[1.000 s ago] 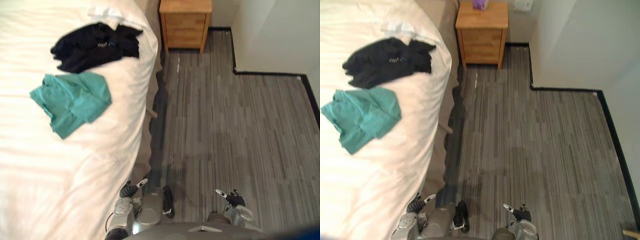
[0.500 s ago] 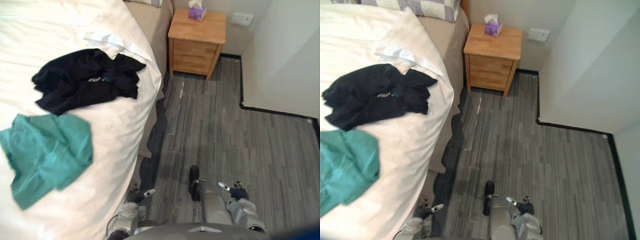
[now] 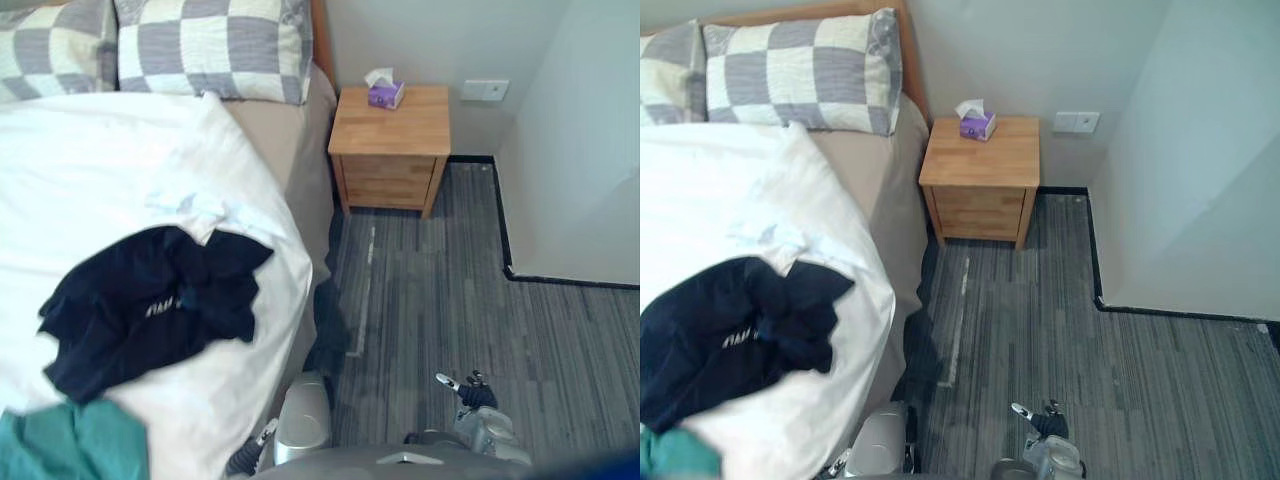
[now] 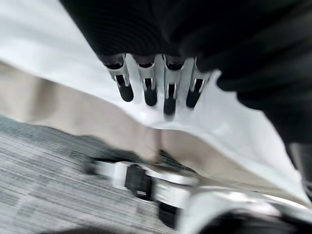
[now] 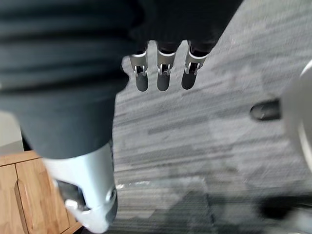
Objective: Tidy the bed and pick cloth on bed and put in laundry
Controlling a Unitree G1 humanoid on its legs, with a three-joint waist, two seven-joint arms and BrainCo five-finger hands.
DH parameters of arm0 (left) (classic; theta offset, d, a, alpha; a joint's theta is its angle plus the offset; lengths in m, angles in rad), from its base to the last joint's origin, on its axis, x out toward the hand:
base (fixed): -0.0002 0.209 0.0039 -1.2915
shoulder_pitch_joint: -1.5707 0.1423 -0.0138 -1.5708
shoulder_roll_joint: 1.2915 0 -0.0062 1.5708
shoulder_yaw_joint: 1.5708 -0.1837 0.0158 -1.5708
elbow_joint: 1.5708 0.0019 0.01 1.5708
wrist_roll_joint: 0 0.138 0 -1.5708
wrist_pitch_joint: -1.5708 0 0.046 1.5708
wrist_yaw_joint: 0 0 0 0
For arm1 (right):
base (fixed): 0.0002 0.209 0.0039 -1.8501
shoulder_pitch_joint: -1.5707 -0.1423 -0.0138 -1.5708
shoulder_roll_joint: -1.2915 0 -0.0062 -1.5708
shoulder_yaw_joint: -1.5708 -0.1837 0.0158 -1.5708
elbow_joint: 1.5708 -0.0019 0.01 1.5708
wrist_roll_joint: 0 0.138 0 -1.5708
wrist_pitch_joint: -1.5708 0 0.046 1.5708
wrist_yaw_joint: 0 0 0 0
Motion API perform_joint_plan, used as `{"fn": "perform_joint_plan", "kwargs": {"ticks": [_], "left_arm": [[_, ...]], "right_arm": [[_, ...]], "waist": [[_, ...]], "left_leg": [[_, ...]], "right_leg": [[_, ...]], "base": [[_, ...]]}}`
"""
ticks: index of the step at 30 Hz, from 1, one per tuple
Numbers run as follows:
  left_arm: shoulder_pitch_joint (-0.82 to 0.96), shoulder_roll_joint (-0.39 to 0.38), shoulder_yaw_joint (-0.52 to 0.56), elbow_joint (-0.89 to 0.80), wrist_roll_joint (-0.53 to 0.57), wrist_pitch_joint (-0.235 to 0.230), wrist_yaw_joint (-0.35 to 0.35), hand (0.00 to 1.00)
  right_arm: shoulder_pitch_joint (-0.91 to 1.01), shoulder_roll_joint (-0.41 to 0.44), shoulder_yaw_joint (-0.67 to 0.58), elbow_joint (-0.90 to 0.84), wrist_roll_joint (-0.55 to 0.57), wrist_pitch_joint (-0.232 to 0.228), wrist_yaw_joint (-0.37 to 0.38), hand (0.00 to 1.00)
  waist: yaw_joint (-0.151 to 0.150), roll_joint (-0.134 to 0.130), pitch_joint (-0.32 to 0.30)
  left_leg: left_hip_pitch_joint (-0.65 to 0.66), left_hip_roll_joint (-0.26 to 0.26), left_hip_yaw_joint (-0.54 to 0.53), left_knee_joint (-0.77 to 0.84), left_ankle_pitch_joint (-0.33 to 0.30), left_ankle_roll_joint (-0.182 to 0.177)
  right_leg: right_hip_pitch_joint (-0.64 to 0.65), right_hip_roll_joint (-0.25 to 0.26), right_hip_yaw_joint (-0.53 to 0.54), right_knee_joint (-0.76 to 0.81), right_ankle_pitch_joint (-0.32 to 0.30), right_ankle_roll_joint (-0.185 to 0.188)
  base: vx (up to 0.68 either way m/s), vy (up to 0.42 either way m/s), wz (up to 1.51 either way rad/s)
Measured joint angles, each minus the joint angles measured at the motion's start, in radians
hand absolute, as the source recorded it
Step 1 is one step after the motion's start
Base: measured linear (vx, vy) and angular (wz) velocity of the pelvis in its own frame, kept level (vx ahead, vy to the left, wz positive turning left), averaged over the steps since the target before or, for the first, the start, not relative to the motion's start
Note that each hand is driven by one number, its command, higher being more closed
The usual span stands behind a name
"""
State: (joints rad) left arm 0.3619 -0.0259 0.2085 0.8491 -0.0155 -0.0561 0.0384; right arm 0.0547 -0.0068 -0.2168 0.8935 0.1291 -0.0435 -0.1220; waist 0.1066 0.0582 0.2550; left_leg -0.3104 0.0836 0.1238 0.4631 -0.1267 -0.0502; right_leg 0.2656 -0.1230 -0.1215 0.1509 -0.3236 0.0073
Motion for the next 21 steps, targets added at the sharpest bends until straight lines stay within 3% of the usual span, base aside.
{"fn": "perform_joint_plan", "kwargs": {"ticks": [1, 2, 6, 9, 10, 11, 12, 13, 14, 15, 16, 18, 20, 21], "left_arm": [[0.009, 0.0, -0.018, 0.004, 0.0, 0.002, -0.004, 0.0], [0.036, 0.01, -0.01, 0.003, -0.014, 0.009, -0.04, 0.0], [0.067, 0.01, -0.014, 0.002, 0.009, 0.01, -0.03, 0.0], [0.078, 0.016, -0.023, 0.019, 0.049, 0.01, -0.002, 0.0], [0.079, 0.023, -0.034, 0.033, 0.051, 0.01, 0.007, 0.0], [0.083, 0.034, -0.051, 0.043, 0.057, 0.011, 0.015, 0.0], [0.085, 0.04, -0.053, 0.043, 0.057, 0.011, 0.016, 0.0], [0.094, 0.051, -0.063, 0.046, 0.056, 0.016, 0.014, 0.0], [0.102, 0.068, -0.081, 0.047, 0.056, 0.021, 0.011, 0.0], [0.103, 0.076, -0.093, 0.043, 0.055, 0.021, 0.011, 0.0], [0.088, 0.086, -0.099, 0.033, 0.042, 0.016, 0.002, 0.0], [0.073, 0.098, -0.132, 0.038, 0.045, 0.027, -0.009, 0.0], [0.039, 0.153, -0.159, 0.073, 0.046, 0.042, -0.028, 0.0], [-0.019, 0.179, -0.149, 0.099, 0.047, 0.043, -0.023, 0.0]], "right_arm": [[0.002, 0.001, 0.0, 0.004, 0.0, -0.001, 0.0, 0.0], [0.007, 0.021, 0.027, 0.002, 0.0, 0.004, -0.001, 0.0], [0.008, 0.054, 0.074, -0.013, 0.0, -0.005, 0.001, 0.0], [0.042, 0.057, 0.075, -0.012, 0.0, -0.005, 0.0, 0.0], [0.051, 0.057, 0.073, -0.011, -0.001, -0.004, 0.0, 0.0], [0.066, 0.049, 0.061, -0.008, -0.008, -0.004, -0.002, 0.0], [0.07, 0.045, 0.055, -0.005, -0.013, -0.002, -0.003, 0.0], [0.072, 0.038, 0.033, -0.004, -0.022, 0.005, -0.008, 0.0], [0.076, 0.022, 0.008, -0.001, -0.035, 0.007, -0.012, 0.0], [0.08, 0.02, 0.003, -0.003, -0.037, 0.006, -0.013, 0.0], [0.079, 0.012, 0.007, -0.015, -0.038, 0.005, -0.009, 0.0], [0.065, 0.007, 0.025, -0.027, -0.046, 0.004, -0.005, 0.0], [0.057, 0.003, 0.059, -0.052, -0.079, -0.003, 0.003, 0.0], [0.051, 0.004, 0.072, -0.048, -0.095, -0.007, 0.003, 0.0]], "waist": [[0.003, -0.004, 0.002], [0.006, -0.056, -0.023], [0.026, -0.074, -0.04], [0.045, -0.077, -0.082], [0.048, -0.08, -0.102], [0.044, -0.083, -0.116], [0.039, -0.088, -0.118], [0.024, -0.097, -0.117], [-0.01, -0.078, -0.117], [-0.01, -0.082, -0.11], [-0.004, -0.082, -0.105], [-0.009, -0.067, -0.098], [-0.028, -0.057, -0.094], [-0.043, -0.072, -0.103]], "left_leg": [[0.002, -0.011, 0.003, -0.016, 0.026, 0.041], [0.022, -0.045, 0.033, -0.046, 0.024, 0.057], [0.061, -0.035, 0.093, -0.038, 0.01, 0.081], [0.133, -0.015, 0.147, -0.074, 0.005, 0.075], [0.154, -0.018, 0.152, -0.107, 0.004, 0.073], [0.201, -0.035, 0.149, -0.178, 0.002, 0.07], [0.229, -0.047, 0.142, -0.218, 0.0, 0.067], [0.283, -0.072, 0.125, -0.279, -0.016, 0.071], [0.339, -0.066, 0.078, -0.324, -0.034, 0.079], [0.364, -0.069, 0.061, -0.335, -0.035, 0.077], [0.412, -0.051, 0.019, -0.341, -0.055, 0.077], [0.458, -0.023, 0.002, -0.338, -0.067, 0.061], [0.509, 0.025, -0.028, -0.317, -0.095, 0.022], [0.5, 0.035, -0.083, -0.297, -0.128, -0.019]], "right_leg": [[0.009, -0.013, 0.003, 0.007, -0.01, 0.016], [0.0, -0.053, 0.001, 0.012, -0.005, 0.056], [0.027, -0.047, 0.023, -0.038, 0.139, 0.1], [0.014, -0.037, 0.073, 0.016, 0.231, 0.125], [-0.021, -0.038, 0.082, 0.082, 0.232, 0.127], [-0.104, -0.048, 0.083, 0.258, 0.236, 0.134], [-0.151, -0.057, 0.079, 0.363, 0.251, 0.159], [-0.224, -0.071, 0.063, 0.55, 0.34, 0.203], [-0.267, -0.081, 0.032, 0.696, 0.487, 0.217], [-0.296, -0.09, 0.029, 0.771, 0.457, 0.197], [-0.414, -0.093, 0.014, 0.942, 0.195, 0.101], [-0.479, -0.087, 0.007, 0.927, 0.113, 0.103], [-0.538, -0.065, 0.029, 0.734, 0.054, 0.1], [-0.532, -0.045, 0.105, 0.514, 0.081, 0.099]], "base": [[0.54, 0.198, -0.09], [0.54, 0.17, 0.1], [0.41, 0.115, 0.08], [0.37, 0.046, -0.48], [0.24, 0.024, -0.26], [0.3, 0.011, 0.02], [0.3, 0.0, 0.43], [0.37, 0.005, 1.07], [0.32, -0.031, 1.23], [0.39, -0.135, 1.32], [0.32, -0.181, 0.81], [0.34, -0.25, 0.59], [0.3, -0.338, 0.81], [0.21, -0.364, 1.2]]}}
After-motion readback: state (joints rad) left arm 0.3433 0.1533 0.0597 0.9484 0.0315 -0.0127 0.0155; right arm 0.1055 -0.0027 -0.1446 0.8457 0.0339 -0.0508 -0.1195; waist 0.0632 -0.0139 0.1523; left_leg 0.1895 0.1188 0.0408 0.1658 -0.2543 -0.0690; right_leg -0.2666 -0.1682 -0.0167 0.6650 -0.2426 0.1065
